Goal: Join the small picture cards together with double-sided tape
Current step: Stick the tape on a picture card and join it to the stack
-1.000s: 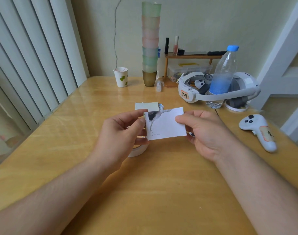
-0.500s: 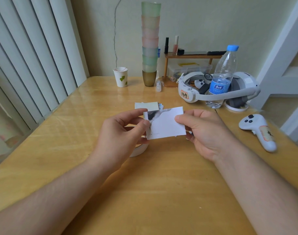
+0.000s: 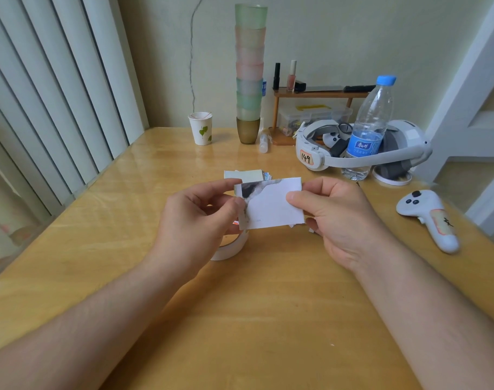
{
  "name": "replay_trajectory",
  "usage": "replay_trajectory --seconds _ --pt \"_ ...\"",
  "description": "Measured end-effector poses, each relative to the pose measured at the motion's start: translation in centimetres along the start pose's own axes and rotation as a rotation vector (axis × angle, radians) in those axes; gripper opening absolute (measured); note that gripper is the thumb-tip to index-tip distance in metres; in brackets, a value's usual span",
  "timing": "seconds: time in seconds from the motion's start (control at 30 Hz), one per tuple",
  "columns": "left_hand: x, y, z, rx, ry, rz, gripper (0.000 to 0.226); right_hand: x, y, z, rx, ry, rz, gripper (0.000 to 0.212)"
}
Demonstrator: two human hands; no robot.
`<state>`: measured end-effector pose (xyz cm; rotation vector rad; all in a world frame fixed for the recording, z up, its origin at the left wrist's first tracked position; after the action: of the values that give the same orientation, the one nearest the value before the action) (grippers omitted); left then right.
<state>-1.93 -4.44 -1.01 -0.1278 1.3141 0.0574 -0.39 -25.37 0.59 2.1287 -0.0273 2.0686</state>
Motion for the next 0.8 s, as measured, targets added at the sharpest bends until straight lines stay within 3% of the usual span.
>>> replay_trajectory --seconds 0.4,0.57,0.8 --pt "0.11 0.01 0.01 0.011 0.022 -0.014 0.024 -0.11 0.08 0.00 -0.017 0.019 -0.003 0.016" --pt "0.10 -0.04 0.10 0.012 0.071 -0.102 0.022 0.22 0.03 -0.30 0.019 0.013 0.038 0.031" --pt "0.05 -0.08 0.00 0.053 0.093 -0.156 0.022 -0.15 -0.68 -0.40 0.223 -0.079 0.184 0.025"
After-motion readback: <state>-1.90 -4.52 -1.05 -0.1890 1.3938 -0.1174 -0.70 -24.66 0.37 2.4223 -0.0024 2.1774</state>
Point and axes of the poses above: each hand's wrist, its own z-axis towards the middle knuckle, its own y-axis out of the back of the hand, x = y × z, the point moved 3 cm from there along z, towards the middle knuckle, and after that the axes turned 6 degrees about -z, right-handed, at the moved point
